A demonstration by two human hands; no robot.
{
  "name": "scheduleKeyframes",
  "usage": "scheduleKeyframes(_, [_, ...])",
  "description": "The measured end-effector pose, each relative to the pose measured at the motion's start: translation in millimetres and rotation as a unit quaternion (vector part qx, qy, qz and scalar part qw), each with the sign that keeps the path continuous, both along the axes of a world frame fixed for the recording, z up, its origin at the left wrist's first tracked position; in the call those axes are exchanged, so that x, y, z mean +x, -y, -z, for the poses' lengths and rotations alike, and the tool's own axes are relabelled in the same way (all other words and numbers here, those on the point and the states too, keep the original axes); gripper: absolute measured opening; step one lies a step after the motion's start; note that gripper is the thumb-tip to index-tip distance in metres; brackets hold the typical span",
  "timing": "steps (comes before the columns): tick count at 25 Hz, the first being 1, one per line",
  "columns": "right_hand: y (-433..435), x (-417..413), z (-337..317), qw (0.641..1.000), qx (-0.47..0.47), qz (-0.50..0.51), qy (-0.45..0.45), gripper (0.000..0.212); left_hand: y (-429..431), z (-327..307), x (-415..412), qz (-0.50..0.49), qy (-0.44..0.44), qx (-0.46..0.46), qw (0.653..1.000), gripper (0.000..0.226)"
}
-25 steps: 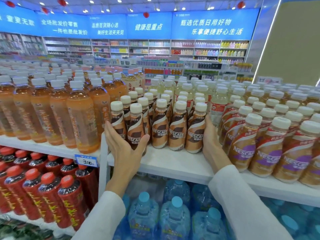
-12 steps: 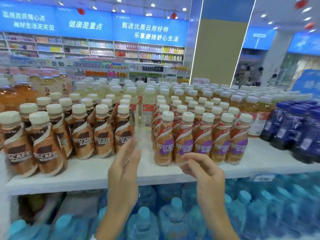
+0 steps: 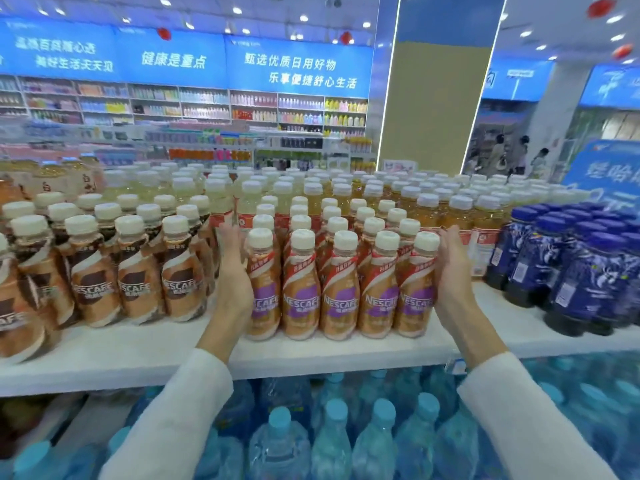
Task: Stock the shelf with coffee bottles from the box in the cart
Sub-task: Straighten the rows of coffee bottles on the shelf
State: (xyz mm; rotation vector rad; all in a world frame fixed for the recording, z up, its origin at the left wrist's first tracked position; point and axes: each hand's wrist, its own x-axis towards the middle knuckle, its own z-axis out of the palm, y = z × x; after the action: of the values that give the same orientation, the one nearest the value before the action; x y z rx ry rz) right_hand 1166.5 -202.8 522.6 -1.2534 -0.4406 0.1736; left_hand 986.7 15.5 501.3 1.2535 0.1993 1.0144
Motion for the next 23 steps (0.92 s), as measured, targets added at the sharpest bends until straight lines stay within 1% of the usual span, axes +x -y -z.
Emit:
scheduleKeyframes(1, [-2.8, 3.7, -0.7, 0.999, 0.012, -0.034, -0.024, 0.058, -0.8, -1.2, 0.3, 0.009, -0.001, -0.018, 1.000, 0.081])
scheduleKeyframes(3, [-4.5, 10.1, 0.4, 0.997, 0.011, -0.064, -0.029, 0.057, -2.1, 1.8, 1.5, 0.010, -0.024, -0.027, 0.999, 0.074])
scheduleKeyframes(5, [-5.9, 10.8, 2.4, 0.998, 0.000, -0.053, -0.017, 0.053, -3.2, 7.2, 3.1, 0.002, -0.040, -0.039, 0.998, 0.067])
scheduleKeyframes(10, [-9.7, 14.4, 5.8, 0.999, -0.026, -0.034, 0.003, 0.056, -1.6, 8.6, 6.0, -0.038, -0.076, -0.043, 0.995, 0.050])
scheduleKeyframes(14, [-11.0, 10.1, 5.4, 0.999, -0.030, -0.024, 0.011, 0.059, 0.0, 7.9, 5.7, -0.048, -0.073, -0.052, 0.995, 0.049])
scheduleKeyframes(16, [-9.9, 8.4, 4.0, 0.999, -0.043, -0.017, 0.010, 0.058, 1.0, 7.6, 5.8, -0.053, -0.070, -0.051, 0.995, 0.054])
scheduleKeyframes(17, [-6.2, 9.0, 5.5, 0.999, -0.051, -0.014, 0.009, 0.056, 1.7, 8.6, 4.0, -0.053, -0.068, -0.048, 0.995, 0.058])
scheduleKeyframes(18, [1.5, 10.2, 8.7, 0.998, -0.062, -0.006, 0.005, 0.059, 2.8, 10.4, 0.6, -0.058, -0.069, -0.038, 0.995, 0.059])
scheduleKeyframes(20, [25.6, 9.5, 22.4, 0.995, -0.094, -0.009, 0.015, 0.076, 4.3, 18.0, -14.4, -0.073, -0.081, 0.006, 0.994, 0.056])
scheduleKeyframes(21, [39.1, 6.9, 32.5, 0.993, -0.110, -0.034, 0.035, 0.079, 4.9, 22.9, -23.6, -0.061, -0.091, 0.026, 0.994, 0.056])
scheduleKeyframes(23, [55.9, -1.3, 53.0, 0.981, -0.156, -0.092, 0.074, 0.069, 3.5, 37.6, -38.6, -0.016, -0.126, 0.074, 0.989, 0.066])
